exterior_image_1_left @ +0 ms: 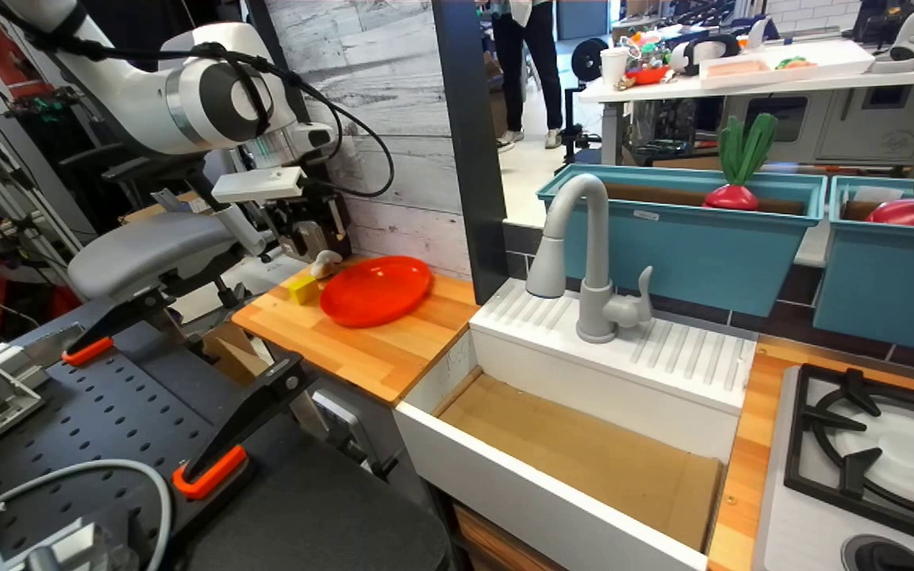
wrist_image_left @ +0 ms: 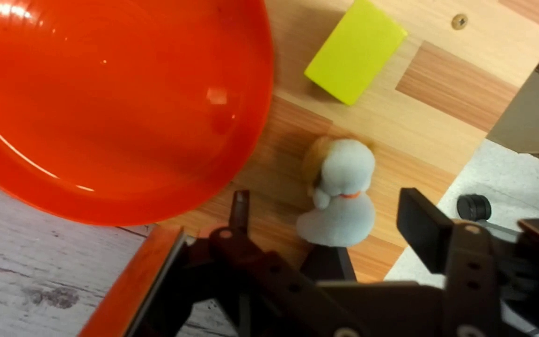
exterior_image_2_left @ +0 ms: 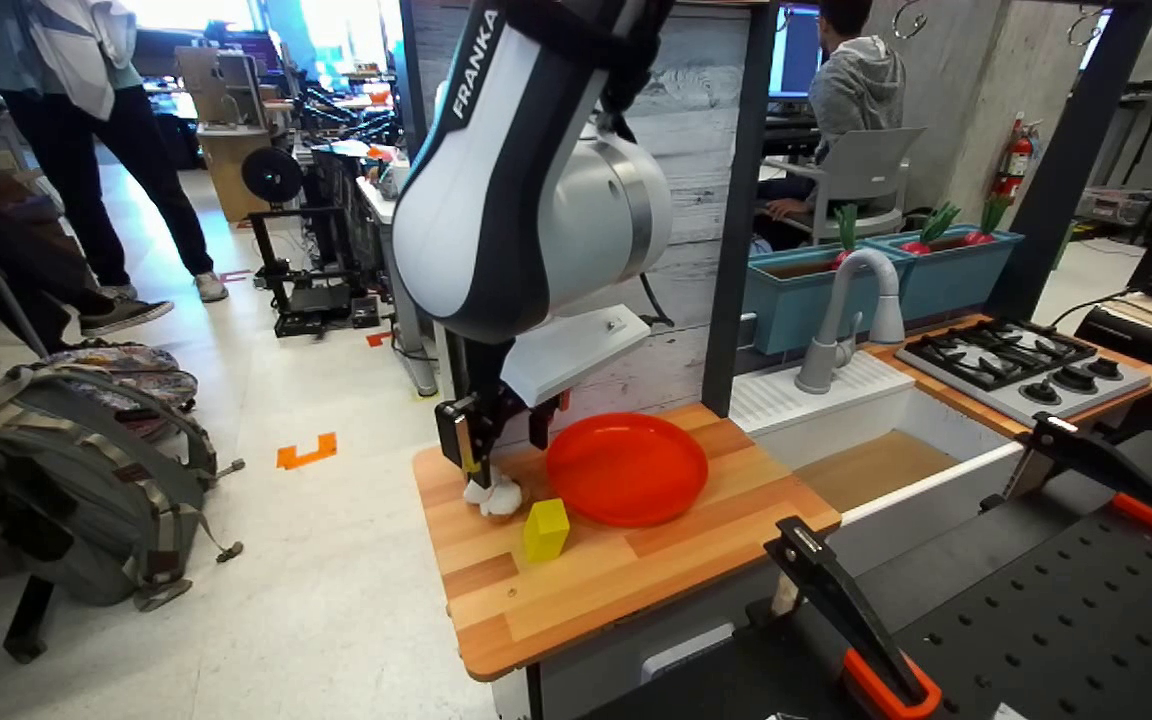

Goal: Pick up the plush toy on the right and put it on the left side of the counter

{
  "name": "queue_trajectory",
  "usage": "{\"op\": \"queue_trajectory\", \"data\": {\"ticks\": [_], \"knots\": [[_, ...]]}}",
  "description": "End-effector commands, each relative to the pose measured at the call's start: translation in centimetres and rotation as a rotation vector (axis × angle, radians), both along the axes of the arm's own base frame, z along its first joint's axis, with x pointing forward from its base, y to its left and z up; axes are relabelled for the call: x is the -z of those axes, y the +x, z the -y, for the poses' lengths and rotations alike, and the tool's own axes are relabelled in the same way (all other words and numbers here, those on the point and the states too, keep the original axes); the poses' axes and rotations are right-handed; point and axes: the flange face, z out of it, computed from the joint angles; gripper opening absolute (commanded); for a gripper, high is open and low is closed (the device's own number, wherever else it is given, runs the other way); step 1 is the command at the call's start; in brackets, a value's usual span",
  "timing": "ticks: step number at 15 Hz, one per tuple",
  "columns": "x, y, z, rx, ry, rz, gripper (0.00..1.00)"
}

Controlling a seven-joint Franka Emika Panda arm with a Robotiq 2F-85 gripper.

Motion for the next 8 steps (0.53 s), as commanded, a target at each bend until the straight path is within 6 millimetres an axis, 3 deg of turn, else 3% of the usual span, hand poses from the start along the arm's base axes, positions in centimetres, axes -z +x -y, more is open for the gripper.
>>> {"op": "queue_trajectory", "data": {"ticks": [1,4,5,8], "knots": [[-1.9,-1.1,0.7,-0.016,-0.006,0.007,1.0],[-4.0,-3.9,1.6,-0.056,0.007,0.036,1.0],[-1.7,-1.5,0.5,-0.018,0.006,0.013,1.0],[-3.2,-3.2,1.1,-0.03,0.009,0.018,1.0]]}}
